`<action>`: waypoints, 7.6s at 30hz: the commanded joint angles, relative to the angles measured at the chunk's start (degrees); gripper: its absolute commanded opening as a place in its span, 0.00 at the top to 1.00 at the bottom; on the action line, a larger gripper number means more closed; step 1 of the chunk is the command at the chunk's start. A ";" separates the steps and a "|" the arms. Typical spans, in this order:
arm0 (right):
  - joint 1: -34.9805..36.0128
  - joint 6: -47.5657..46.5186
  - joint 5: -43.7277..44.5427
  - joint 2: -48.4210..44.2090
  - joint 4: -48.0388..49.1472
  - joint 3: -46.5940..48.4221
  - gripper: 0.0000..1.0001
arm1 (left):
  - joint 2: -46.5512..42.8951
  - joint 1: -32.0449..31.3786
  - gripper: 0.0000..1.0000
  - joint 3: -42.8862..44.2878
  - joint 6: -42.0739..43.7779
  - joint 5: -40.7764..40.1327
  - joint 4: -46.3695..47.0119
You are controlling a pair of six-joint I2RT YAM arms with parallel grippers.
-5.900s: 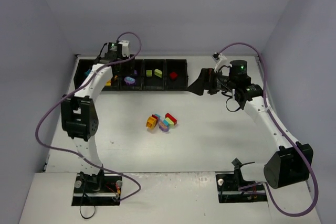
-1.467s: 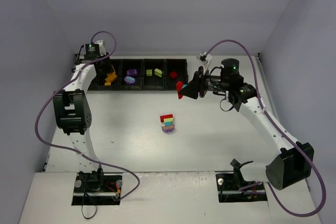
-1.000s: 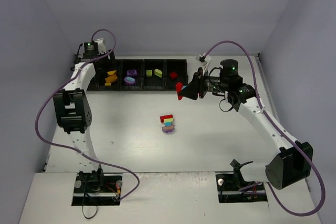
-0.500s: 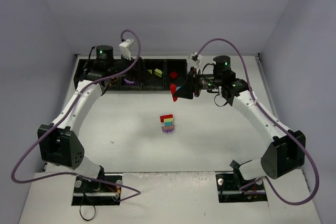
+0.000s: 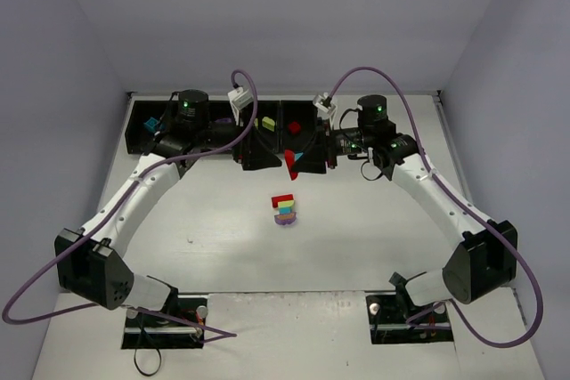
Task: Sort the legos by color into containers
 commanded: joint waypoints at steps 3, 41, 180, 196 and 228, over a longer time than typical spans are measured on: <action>0.77 -1.16 -3.01 -0.59 3.92 2.68 1.00 | -1.66 -2.14 0.21 1.11 -1.14 3.62 4.96; 0.60 -1.95 1.47 -3.49 3.04 -0.30 0.35 | 1.42 -2.67 1.00 3.75 -0.44 2.48 0.65; 7.98 -21.46 19.84 -7.27 15.00 -3.12 0.67 | 1.69 -5.40 1.00 7.88 -30.41 -16.06 -12.27; 4.38 5.57 53.92 -13.59 10.08 -16.29 0.26 | -1.65 -7.85 0.34 -0.46 -9.59 -32.32 -22.20; -21.99 28.28 60.01 -12.46 -0.03 -23.33 0.24 | 21.02 -55.58 0.22 3.05 -21.53 -63.34 -23.43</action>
